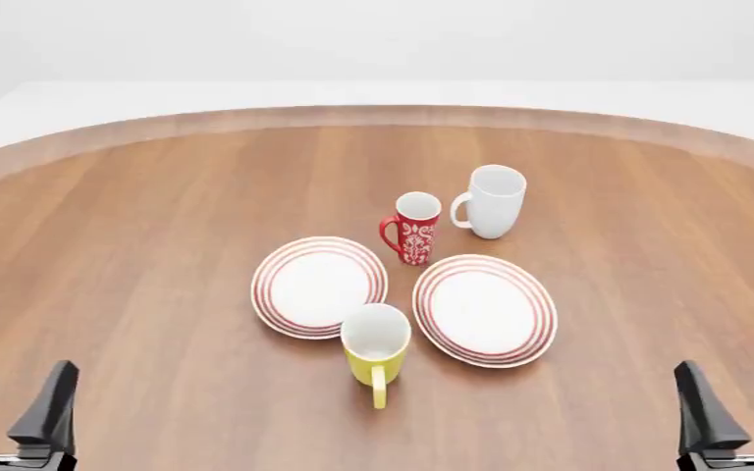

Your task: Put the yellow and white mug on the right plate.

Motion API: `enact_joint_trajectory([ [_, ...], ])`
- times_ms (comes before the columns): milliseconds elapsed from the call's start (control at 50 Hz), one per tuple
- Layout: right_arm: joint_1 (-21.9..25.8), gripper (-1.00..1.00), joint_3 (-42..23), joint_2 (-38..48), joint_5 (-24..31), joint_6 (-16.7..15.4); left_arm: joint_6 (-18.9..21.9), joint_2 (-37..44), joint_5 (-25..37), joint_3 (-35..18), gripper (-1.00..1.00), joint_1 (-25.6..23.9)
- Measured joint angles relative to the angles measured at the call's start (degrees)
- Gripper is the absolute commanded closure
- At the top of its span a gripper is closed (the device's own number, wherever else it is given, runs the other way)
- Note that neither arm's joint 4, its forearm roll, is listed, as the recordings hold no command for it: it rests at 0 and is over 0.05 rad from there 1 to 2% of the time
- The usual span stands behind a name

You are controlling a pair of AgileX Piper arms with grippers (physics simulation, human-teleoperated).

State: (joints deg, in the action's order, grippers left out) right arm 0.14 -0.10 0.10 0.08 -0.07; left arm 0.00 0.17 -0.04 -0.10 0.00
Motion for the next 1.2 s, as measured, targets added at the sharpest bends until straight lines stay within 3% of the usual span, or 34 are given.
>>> enact_joint_trajectory([
  [360, 0.9, -1.0, -0.8, 0.2, 0.5, -2.2, 0.0, 0.2, -0.1, -0.1, -1.0, 0.0],
  [580, 4.6, -1.0, -4.9, 7.6, 0.6, -5.9, 0.0, 0.2, -0.1, -0.1, -1.0, 0.0],
  [700, 7.6, -1.0, -9.7, 12.8, 3.5, -6.4, 0.0, 0.3, -0.1, -0.1, -1.0, 0.0],
  [1200, 20.5, -1.0, -28.1, 26.3, 19.0, 1.9, 0.0, 0.3, -0.1, -0.1, -1.0, 0.0],
])
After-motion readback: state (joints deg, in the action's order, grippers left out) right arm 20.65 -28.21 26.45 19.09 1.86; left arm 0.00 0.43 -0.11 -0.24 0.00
